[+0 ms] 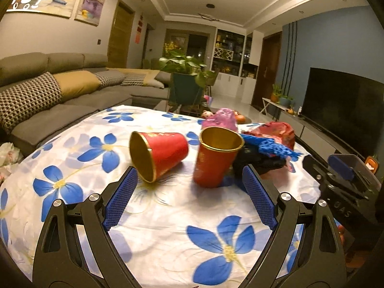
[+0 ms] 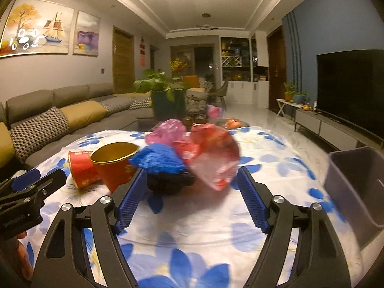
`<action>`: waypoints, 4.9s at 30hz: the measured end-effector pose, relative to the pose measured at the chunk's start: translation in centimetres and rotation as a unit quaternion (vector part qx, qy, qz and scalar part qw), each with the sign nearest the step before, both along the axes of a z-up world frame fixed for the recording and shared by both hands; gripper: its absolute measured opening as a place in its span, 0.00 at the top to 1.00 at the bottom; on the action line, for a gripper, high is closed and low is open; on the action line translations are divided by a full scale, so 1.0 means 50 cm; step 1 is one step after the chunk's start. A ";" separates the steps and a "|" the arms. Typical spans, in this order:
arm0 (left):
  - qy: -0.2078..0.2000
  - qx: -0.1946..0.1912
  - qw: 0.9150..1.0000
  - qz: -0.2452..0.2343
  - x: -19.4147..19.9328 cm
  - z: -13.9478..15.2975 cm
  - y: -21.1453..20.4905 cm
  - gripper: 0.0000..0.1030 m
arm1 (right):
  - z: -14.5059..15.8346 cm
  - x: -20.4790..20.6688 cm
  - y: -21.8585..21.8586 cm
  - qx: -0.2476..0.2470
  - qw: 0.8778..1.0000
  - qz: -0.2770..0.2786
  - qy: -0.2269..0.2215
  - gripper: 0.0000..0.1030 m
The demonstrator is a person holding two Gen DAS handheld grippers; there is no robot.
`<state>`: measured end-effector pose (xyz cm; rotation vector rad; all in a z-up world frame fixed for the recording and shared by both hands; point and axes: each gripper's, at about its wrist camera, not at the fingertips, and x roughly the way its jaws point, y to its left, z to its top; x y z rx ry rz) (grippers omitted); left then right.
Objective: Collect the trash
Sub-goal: 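Move both open tools back to the remaining items on the table, then grasp the blue foam mesh with the right tool and lift it, then grasp the red paper cup with the left tool while the right tool holds the mesh, then carry the blue mesh and red cup over the grey bin with both tools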
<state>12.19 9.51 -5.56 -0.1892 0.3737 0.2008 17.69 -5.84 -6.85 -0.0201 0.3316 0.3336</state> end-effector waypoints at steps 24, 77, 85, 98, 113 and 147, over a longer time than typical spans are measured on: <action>0.004 0.001 1.000 0.017 0.023 -0.017 0.057 0.15 | -0.016 0.059 0.088 -0.021 0.999 0.043 0.004 0.95; -0.006 0.007 1.000 0.024 0.014 -0.003 0.055 0.15 | 0.066 -0.012 -0.013 0.013 0.998 0.008 -0.059 0.96; -0.007 0.008 1.000 0.026 0.012 0.001 0.058 0.15 | 0.071 -0.017 -0.023 0.016 0.998 0.001 -0.061 0.96; -0.002 -0.014 1.000 0.017 0.044 -0.003 0.101 0.30 | 0.085 -0.022 -0.042 0.022 0.997 -0.011 -0.071 0.97; 0.053 -0.070 0.996 -0.027 0.151 -0.044 0.150 0.86 | 0.081 -0.017 -0.049 0.014 0.997 -0.020 -0.072 0.97; -0.046 -0.019 0.993 -0.110 0.026 0.102 -0.015 0.98 | 0.141 -0.090 -0.161 0.027 0.990 -0.084 -0.114 0.97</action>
